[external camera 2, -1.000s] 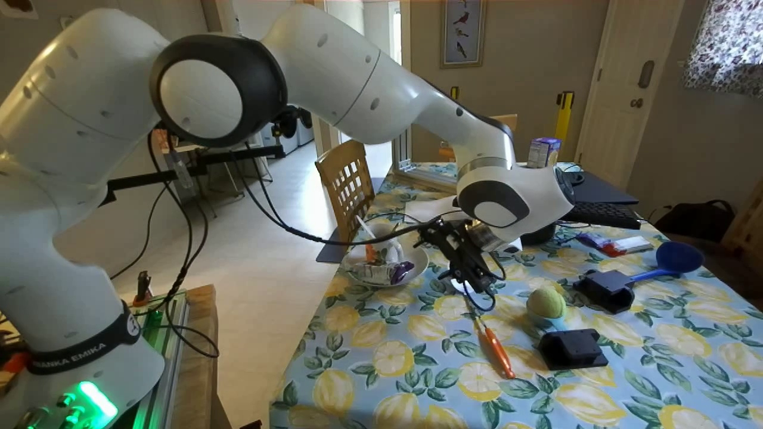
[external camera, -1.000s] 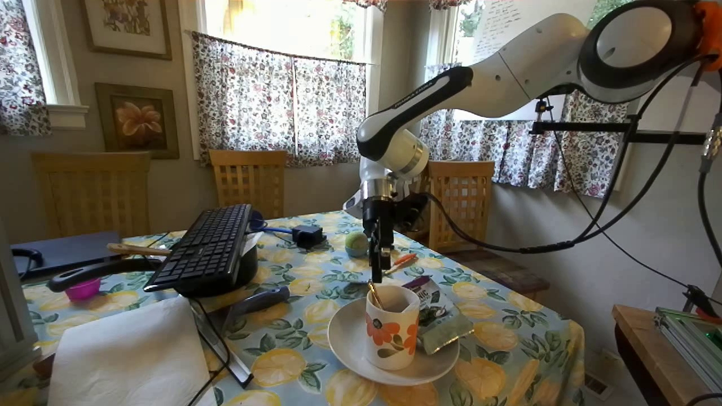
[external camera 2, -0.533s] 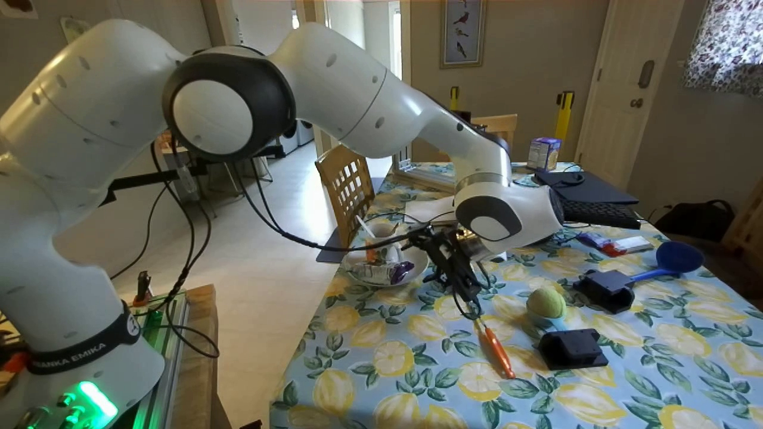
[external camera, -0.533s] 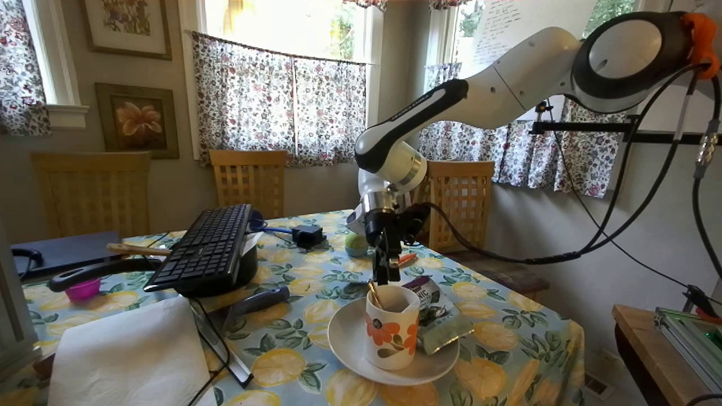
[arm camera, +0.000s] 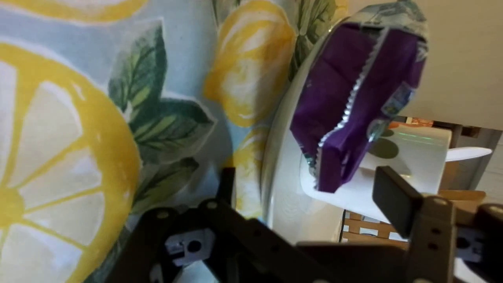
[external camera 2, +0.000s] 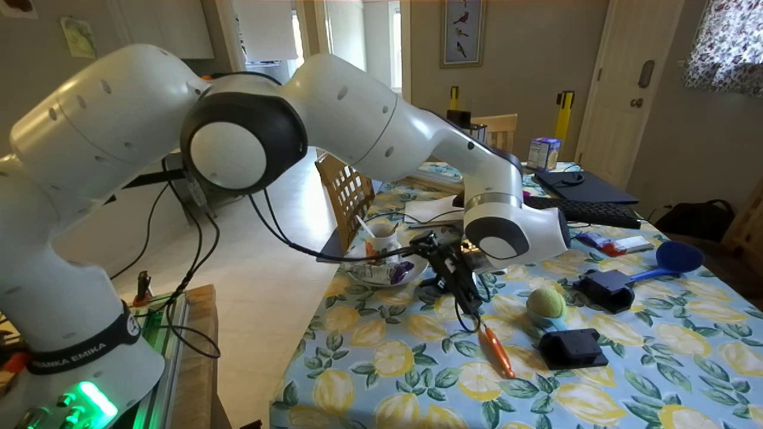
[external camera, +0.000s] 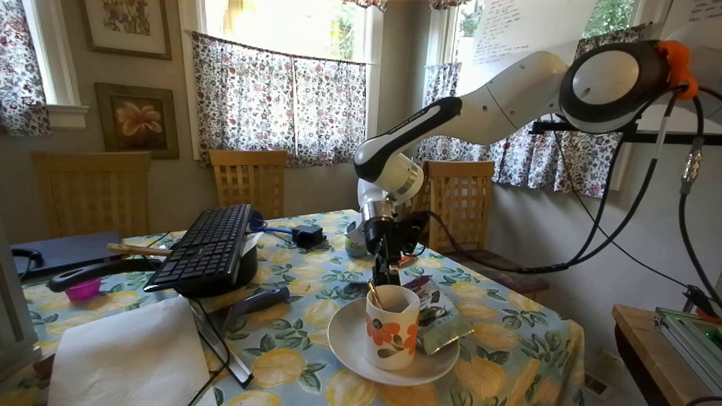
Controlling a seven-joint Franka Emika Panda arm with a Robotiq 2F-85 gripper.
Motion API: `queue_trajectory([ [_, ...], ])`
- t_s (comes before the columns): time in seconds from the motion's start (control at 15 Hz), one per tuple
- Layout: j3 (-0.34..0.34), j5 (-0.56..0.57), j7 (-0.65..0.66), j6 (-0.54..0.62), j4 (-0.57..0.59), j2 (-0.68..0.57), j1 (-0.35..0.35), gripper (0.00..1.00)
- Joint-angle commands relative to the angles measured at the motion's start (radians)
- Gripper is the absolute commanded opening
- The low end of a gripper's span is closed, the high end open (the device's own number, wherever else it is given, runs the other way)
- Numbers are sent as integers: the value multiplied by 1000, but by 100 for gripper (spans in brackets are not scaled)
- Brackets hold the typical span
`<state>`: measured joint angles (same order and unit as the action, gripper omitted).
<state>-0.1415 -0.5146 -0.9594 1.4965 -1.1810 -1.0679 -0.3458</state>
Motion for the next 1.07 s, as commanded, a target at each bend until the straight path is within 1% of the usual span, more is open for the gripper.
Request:
queue_trajectory([
  [0.0,-33,-45,23,-102,130,-88,-35,88],
  [0.07,-43,-62,33,-139,154,-106,-43,88],
  [0.2,-52,-99,64,-201,197,-141,-49,90],
  [0.33,-50,-124,100,-225,233,-171,-44,91],
  [0.4,-47,-131,117,-224,246,-184,-40,88],
  [0.47,-45,-140,135,-216,252,-190,-34,88],
  [0.53,-42,-147,155,-199,255,-194,-29,86],
  [0.73,-34,-156,217,-123,229,-174,-8,89],
  [0.93,-27,-145,263,-75,222,-161,18,88],
  [1.0,-24,-142,278,-55,218,-157,26,79],
])
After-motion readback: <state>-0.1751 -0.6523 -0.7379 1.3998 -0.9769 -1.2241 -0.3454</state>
